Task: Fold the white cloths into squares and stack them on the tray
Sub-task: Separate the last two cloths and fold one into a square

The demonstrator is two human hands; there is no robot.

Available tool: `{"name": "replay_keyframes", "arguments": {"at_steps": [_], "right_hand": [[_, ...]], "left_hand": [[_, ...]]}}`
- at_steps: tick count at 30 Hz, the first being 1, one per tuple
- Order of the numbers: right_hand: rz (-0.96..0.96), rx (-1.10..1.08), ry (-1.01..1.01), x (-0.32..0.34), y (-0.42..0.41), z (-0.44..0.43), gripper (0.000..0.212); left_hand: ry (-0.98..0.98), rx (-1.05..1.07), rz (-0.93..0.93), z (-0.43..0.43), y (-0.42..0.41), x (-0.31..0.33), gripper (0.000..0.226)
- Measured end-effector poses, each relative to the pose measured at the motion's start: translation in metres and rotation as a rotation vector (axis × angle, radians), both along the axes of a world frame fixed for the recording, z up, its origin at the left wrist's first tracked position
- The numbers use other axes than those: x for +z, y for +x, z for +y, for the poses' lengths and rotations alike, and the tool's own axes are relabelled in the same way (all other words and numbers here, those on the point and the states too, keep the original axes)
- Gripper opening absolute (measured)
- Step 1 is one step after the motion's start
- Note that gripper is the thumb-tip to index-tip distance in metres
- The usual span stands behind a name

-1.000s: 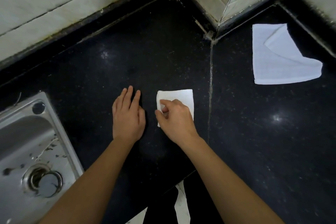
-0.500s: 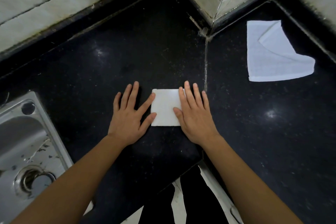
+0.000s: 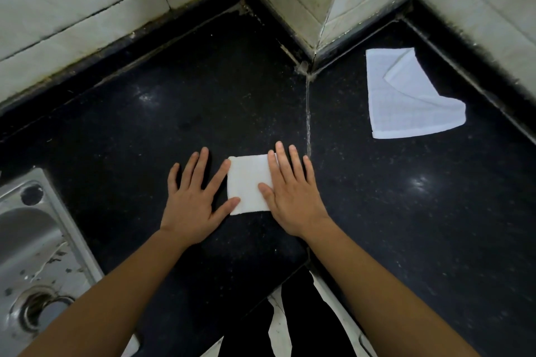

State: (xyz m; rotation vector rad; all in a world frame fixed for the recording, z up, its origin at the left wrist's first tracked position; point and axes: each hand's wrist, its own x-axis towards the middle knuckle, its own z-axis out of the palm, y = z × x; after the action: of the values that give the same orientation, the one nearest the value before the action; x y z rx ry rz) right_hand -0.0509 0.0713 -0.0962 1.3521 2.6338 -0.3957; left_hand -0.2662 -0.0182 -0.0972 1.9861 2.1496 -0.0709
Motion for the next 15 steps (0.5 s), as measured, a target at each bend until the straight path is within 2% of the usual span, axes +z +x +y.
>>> {"name": "replay_keyframes", "arguments": {"at_steps": [7, 10, 12, 15], "right_hand": [[0.019, -0.005, 0.010, 0.000, 0.000, 0.000, 0.070], [0.107, -0.008, -0.077, 0.006, 0.003, 0.003, 0.069], [0.287, -0.129, -0.215, 0.018, 0.006, 0.005, 0.068], [0.555, -0.550, -0.278, 0.040, 0.009, 0.007, 0.059]], "left_hand": [[-0.034, -0.027, 0.033, 0.003, -0.001, -0.003, 0.091], [-0.057, 0.002, 0.032, 0.004, 0.001, -0.002, 0.094], [-0.076, 0.013, 0.041, 0.004, 0.002, -0.001, 0.095], [-0.083, 0.023, 0.044, 0.005, 0.001, -0.001, 0.095]]}}
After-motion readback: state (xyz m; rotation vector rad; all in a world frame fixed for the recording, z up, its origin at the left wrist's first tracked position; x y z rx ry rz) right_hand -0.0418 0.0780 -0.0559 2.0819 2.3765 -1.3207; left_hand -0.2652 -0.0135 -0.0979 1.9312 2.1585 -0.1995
